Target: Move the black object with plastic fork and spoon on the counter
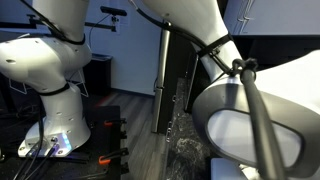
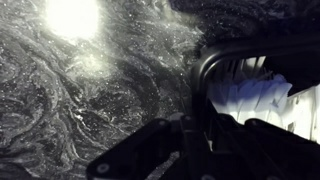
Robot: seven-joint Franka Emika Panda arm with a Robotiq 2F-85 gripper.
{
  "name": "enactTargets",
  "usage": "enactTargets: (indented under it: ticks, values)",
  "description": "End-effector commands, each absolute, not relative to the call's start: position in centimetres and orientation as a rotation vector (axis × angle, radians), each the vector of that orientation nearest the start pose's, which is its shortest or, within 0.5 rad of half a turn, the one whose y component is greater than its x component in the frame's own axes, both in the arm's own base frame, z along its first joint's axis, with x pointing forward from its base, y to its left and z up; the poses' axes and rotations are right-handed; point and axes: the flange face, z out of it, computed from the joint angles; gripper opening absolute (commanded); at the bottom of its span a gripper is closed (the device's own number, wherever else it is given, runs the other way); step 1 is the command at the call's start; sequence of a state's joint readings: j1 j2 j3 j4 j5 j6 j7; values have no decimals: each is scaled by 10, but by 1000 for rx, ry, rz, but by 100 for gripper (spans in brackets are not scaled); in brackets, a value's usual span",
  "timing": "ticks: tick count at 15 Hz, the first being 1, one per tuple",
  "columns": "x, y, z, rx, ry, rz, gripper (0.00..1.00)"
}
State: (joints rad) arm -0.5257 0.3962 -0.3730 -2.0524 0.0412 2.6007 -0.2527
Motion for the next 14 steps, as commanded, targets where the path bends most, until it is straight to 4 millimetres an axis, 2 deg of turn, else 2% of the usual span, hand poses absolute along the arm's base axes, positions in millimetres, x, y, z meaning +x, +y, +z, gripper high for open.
enactTargets:
  ticks: [1, 2, 3, 7, 9, 11, 14]
  values:
    - [392, -488, 280, -3153, 1066, -151, 4]
    - [391, -489, 280, -3149, 1071, -145, 38]
    - [392, -489, 281, -3145, 1075, -143, 40]
    - [394, -483, 298, -3150, 1109, -178, 69]
    - [392, -471, 311, -3149, 1134, -178, 84]
    - [393, -449, 322, -3149, 1140, -182, 98]
    - [397, -411, 332, -3136, 1195, -187, 100]
